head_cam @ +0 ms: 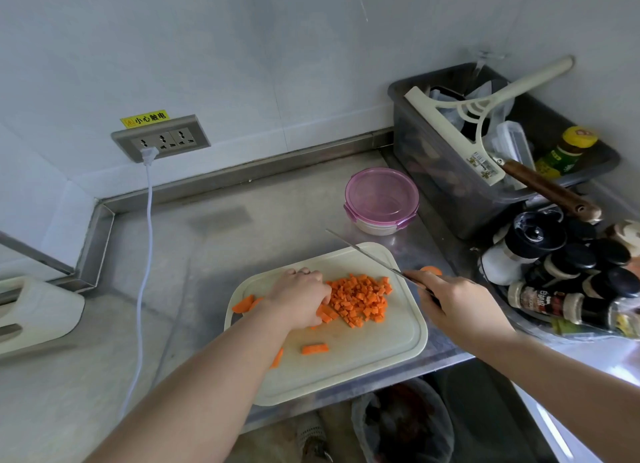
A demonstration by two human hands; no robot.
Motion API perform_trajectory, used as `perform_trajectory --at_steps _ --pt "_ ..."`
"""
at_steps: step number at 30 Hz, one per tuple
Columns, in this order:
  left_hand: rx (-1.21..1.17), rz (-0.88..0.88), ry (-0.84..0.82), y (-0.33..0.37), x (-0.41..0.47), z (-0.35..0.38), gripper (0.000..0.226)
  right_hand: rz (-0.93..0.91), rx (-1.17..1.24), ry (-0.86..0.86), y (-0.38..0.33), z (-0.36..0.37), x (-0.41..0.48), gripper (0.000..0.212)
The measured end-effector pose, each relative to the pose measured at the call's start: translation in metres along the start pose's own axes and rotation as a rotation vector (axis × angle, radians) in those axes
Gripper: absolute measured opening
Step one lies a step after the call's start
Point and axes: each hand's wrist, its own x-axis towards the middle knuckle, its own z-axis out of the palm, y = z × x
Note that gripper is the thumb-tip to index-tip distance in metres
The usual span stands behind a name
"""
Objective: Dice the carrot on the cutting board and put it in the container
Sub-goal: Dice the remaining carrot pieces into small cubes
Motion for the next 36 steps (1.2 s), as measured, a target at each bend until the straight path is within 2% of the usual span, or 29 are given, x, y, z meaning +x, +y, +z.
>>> perform_trajectory --at_steps 15,20,30,36 --pt "0.281 0.173 0.033 0.0044 0.0034 -0.0018 0.032 0.009 0.002 0.017 -0.0005 0.0078 -0.0021 0.034" --pt "0.263 0.170 0.049 0.0031 0.0021 -0.0048 0.029 0.005 0.010 0.036 -0.0030 0.0059 -0.0014 0.029" --pt "0.245 0.150 0.023 0.0027 0.0022 -0.0006 0.035 -0.003 0.001 0.018 -0.0058 0.0052 -0.0006 0.034" --pt "0.246 0.149 0.010 0.0039 0.0052 -0.0011 0.027 -0.008 0.002 0.027 -0.0058 0.0041 -0.0018 0.036"
